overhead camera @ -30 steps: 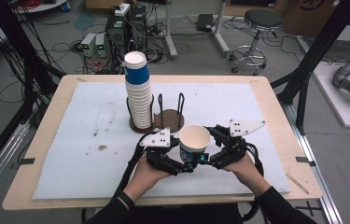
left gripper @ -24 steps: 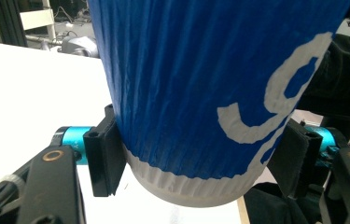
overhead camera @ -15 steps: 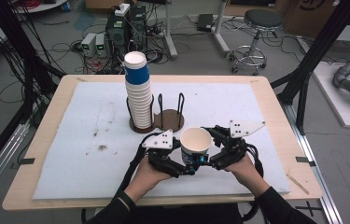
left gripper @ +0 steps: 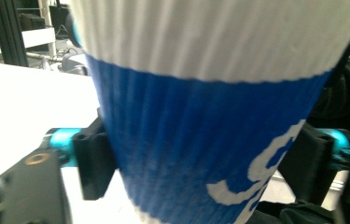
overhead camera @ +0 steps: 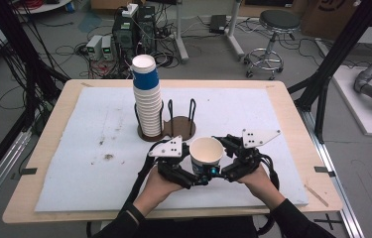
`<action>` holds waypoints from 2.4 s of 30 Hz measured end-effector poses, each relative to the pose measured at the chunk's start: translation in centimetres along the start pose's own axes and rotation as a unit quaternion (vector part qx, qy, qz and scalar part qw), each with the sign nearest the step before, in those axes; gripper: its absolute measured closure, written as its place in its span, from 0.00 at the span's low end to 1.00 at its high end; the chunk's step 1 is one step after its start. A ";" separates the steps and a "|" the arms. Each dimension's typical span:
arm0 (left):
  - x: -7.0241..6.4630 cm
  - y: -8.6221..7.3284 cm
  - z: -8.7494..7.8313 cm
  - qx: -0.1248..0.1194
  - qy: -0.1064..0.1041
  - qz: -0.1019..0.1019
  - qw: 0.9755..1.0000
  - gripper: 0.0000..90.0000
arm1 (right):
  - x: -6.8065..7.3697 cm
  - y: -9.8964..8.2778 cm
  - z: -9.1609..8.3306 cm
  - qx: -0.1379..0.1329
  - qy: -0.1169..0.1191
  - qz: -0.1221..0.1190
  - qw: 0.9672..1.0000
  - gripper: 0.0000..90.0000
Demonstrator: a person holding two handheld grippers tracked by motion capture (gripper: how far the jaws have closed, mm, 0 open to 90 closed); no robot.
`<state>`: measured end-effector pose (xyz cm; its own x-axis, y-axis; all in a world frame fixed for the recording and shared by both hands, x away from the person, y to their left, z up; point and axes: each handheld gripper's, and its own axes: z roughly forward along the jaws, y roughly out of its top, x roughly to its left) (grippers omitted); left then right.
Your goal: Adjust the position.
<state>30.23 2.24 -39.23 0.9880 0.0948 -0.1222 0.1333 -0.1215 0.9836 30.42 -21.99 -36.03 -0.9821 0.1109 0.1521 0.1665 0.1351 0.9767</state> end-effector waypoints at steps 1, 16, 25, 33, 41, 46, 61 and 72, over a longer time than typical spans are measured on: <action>0.0 0.0 0.0 -0.001 0.000 0.000 1.000 0.29 | 0.0 0.0 0.0 -0.001 -0.001 0.000 1.000 0.23; -0.1 0.1 0.3 0.017 -0.006 0.012 1.000 0.31 | 0.0 0.1 0.2 0.000 0.006 0.012 1.000 0.17; 0.0 0.0 0.1 0.015 -0.007 0.010 1.000 0.30 | 0.1 0.2 0.1 -0.002 0.002 -0.003 1.000 0.21; 0.1 0.3 -0.4 0.007 0.013 0.008 1.000 0.19 | 0.0 0.2 -0.2 -0.003 -0.010 -0.008 1.000 0.21; 0.3 0.7 -2.6 0.005 0.042 0.013 0.999 0.17 | -0.4 0.3 -1.1 -0.009 -0.032 -0.012 0.999 0.22; 0.5 1.1 -4.4 -0.009 0.067 0.017 0.998 0.17 | -0.6 0.3 -1.6 -0.009 -0.042 -0.012 0.999 0.22; 0.5 0.6 -10.1 -0.018 0.140 0.021 0.990 0.16 | -1.2 0.3 -2.2 -0.011 -0.066 -0.011 0.998 0.22; -0.5 0.9 -12.2 -0.031 0.163 0.037 0.985 0.16 | -1.2 0.2 -2.3 -0.010 -0.066 -0.007 0.998 0.22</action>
<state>28.93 14.15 -36.67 0.9158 0.4016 -0.0099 0.0459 -0.0801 0.9957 31.46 -24.32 -35.63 -0.9640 0.2387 0.1175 0.1491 0.1191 0.9816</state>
